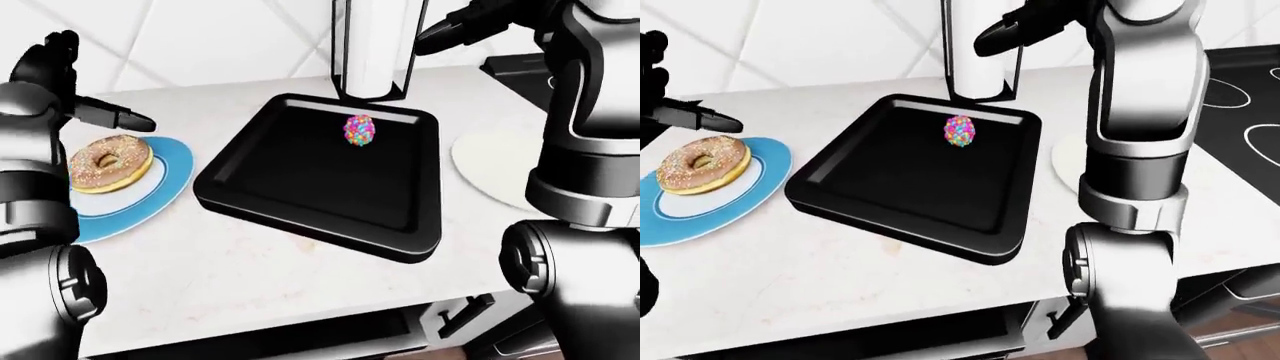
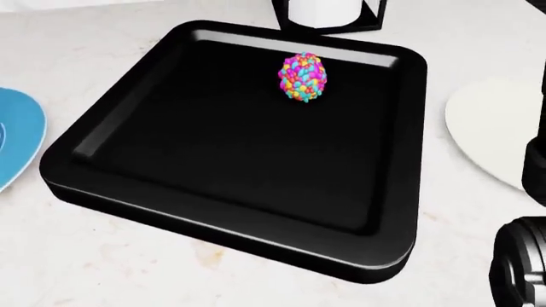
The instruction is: Move the dessert items from the plate to the tray.
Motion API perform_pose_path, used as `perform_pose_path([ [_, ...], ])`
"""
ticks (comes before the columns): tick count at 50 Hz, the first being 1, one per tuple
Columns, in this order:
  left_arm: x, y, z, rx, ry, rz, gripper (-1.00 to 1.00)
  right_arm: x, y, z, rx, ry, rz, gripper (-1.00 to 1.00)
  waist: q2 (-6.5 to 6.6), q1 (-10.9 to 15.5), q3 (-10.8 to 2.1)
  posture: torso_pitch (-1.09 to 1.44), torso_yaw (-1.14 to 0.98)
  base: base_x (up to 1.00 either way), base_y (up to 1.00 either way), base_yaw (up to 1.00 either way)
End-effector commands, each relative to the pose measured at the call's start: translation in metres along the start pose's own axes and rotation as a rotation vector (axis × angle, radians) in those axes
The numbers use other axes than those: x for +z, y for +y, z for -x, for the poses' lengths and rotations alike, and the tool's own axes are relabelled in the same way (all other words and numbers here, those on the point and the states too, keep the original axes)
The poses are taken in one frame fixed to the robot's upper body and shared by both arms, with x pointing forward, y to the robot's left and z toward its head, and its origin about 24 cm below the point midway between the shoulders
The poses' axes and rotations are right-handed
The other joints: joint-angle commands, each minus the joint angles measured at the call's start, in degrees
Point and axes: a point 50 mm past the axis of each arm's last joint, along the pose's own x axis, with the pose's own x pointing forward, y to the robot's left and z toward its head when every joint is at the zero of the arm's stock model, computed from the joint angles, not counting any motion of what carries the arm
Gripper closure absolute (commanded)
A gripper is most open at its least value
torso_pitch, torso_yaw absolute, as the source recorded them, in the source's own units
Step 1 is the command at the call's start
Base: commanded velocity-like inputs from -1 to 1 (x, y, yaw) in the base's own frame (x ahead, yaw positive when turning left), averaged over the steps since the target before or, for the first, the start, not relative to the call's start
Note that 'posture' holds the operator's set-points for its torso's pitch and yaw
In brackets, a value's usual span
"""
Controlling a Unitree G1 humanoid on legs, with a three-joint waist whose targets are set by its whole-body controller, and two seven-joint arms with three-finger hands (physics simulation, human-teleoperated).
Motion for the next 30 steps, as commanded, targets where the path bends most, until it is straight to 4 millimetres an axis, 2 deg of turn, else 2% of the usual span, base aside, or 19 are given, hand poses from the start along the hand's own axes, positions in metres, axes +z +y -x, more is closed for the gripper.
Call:
perform_pose_path([
  [1,0.012,0.012,0.002,0.069,-0.082,0.001,-1.0,0.018,-0.009,0.006,-0.044,-0.077,0.008,-1.0,0.25,0.06,-1.73,0.0,0.0,0.0,0.0,0.0],
  [7,-0.013,0.009,-0.001,0.077,-0.028,0.014,-1.0,0.013,-0.01,0.007,-0.052,-0.069,0.007,-1.0,0.36,-0.25,-1.9,0.0,0.0,0.0,0.0,0.0],
  [15,-0.022,0.006,-0.001,0.084,0.008,0.004,-1.0,0.011,-0.01,0.007,-0.049,-0.069,-0.002,-1.0,0.42,-0.31,-1.89,0.0,0.0,0.0,0.0,0.0],
  [30,-0.058,0.012,0.006,0.08,0.084,-0.063,-1.0,0.005,-0.011,0.007,-0.052,-0.061,-0.009,-1.0,0.88,-0.35,-2.01,0.0,0.0,0.0,0.0,0.0],
])
